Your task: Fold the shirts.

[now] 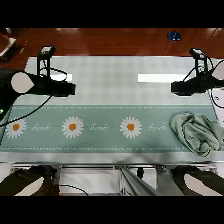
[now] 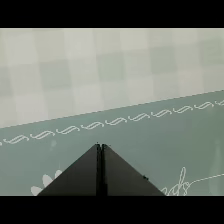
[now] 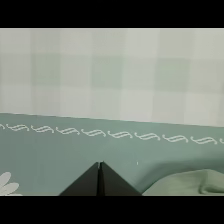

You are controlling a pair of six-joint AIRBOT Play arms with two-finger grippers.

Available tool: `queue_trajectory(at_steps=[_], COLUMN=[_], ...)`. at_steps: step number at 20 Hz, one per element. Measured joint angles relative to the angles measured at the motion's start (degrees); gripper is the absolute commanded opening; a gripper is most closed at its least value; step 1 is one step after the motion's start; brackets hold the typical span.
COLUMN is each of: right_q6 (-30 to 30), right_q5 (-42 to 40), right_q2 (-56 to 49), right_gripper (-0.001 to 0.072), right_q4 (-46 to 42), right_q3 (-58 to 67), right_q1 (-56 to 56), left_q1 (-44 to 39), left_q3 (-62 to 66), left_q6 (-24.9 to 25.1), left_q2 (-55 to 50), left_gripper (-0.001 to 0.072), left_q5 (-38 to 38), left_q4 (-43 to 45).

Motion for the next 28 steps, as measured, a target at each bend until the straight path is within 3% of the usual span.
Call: queue_trajectory(at_steps=[13, 21, 22, 23, 24, 25, 26, 28], right_q6=[0.0, -0.2, -0.2, -0.2, -0.2, -0.2, 0.1, 0.9], right_q5=[-0.1, -8.4, -10.1, -11.6, -12.5, -12.4, -10.9, -4.7], right_q2=[0.0, 0.0, 0.0, 0.0, 0.0, 0.0, 0.3, 1.5], right_gripper=[0.0041, 0.0043, 0.0095, 0.0467, 0.0624, 0.0624, 0.0623, 0.0617], right_q4=[0.0, -0.1, -0.1, -0.2, -0.5, -1.1, -2.4, -7.0], right_q3=[0.0, 0.0, 0.0, 0.1, 0.4, 0.8, 1.4, 2.3], right_q1=[0.0, 0.0, 0.0, 0.0, 0.0, 0.0, 0.0, 0.0], left_q1=[0.0, 0.0, 0.0, 0.0, 0.0, 0.0, 0.0, 0.0], left_q3=[0.0, 0.0, 0.0, 0.0, 0.0, 0.0, 0.0, 0.0], left_q6=[0.0, 0.0, 0.0, 0.0, 0.0, 0.0, 0.0, -0.5], left_q2=[0.0, -0.1, -0.2, -0.2, -0.2, -0.2, -0.2, -0.2], left_gripper=[0.0017, 0.0017, 0.0018, 0.0021, 0.0134, 0.0467, 0.0703, 0.0704], left_q5=[0.0, 4.5, 5.5, 6.6, 7.7, 8.3, 9.0, 9.4], left_q4=[0.0, 0.0, 0.0, 0.0, 0.0, 0.0, 0.0, -0.3])
